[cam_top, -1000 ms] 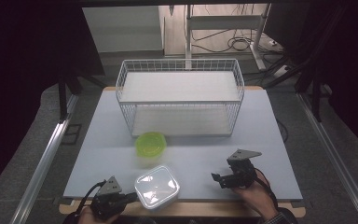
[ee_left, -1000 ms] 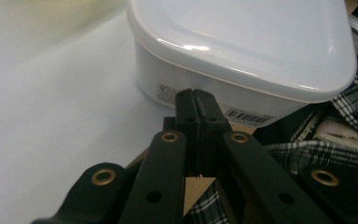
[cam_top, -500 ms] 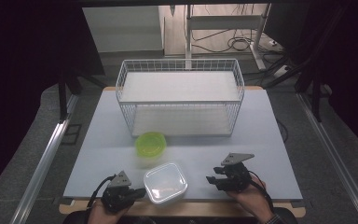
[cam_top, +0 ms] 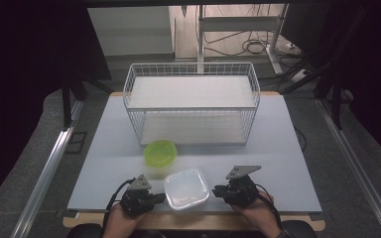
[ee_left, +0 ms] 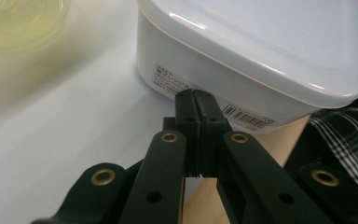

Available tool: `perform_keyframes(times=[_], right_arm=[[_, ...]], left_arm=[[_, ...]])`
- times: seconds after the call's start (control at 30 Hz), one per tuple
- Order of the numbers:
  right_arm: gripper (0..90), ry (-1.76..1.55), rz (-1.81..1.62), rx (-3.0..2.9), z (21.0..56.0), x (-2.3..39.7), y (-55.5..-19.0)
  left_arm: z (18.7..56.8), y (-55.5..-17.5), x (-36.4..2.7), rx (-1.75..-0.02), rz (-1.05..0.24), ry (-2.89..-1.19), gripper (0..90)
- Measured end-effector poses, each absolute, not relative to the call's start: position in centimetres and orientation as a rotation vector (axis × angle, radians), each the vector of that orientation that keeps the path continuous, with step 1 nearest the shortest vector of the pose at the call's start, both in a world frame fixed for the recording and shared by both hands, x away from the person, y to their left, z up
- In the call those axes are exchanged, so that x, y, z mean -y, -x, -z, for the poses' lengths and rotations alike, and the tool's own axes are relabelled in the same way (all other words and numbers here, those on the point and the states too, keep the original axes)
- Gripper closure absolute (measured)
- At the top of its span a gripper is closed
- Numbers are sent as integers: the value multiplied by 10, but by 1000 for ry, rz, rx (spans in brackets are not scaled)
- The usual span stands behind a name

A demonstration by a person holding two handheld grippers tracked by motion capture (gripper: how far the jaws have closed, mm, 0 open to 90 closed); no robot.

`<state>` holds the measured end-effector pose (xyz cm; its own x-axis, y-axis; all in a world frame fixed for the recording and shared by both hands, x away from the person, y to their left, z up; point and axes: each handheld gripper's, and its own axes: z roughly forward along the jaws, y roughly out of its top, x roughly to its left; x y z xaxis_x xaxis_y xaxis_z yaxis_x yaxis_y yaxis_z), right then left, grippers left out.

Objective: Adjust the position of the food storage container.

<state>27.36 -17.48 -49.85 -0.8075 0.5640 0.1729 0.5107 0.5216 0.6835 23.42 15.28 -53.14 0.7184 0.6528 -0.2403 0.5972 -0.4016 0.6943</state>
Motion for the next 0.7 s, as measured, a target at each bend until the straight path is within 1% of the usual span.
perform_keyframes(times=[0.1, 0.33, 0.53, 0.7], right_arm=[[830, -985, -1180, -2672, 500, 178, -276], [868, -1042, -1186, -2637, 500, 185, -281], [885, -1074, -1168, -2608, 500, 189, -284], [891, -1115, -1160, -2571, 499, 193, -288]], left_arm=[[530, -243, -142, -917, -111, -2141, 895], [528, -260, -127, -907, -156, -2166, 896], [527, -277, -117, -922, -188, -2168, 896], [526, -282, -109, -927, -201, -2173, 897]])
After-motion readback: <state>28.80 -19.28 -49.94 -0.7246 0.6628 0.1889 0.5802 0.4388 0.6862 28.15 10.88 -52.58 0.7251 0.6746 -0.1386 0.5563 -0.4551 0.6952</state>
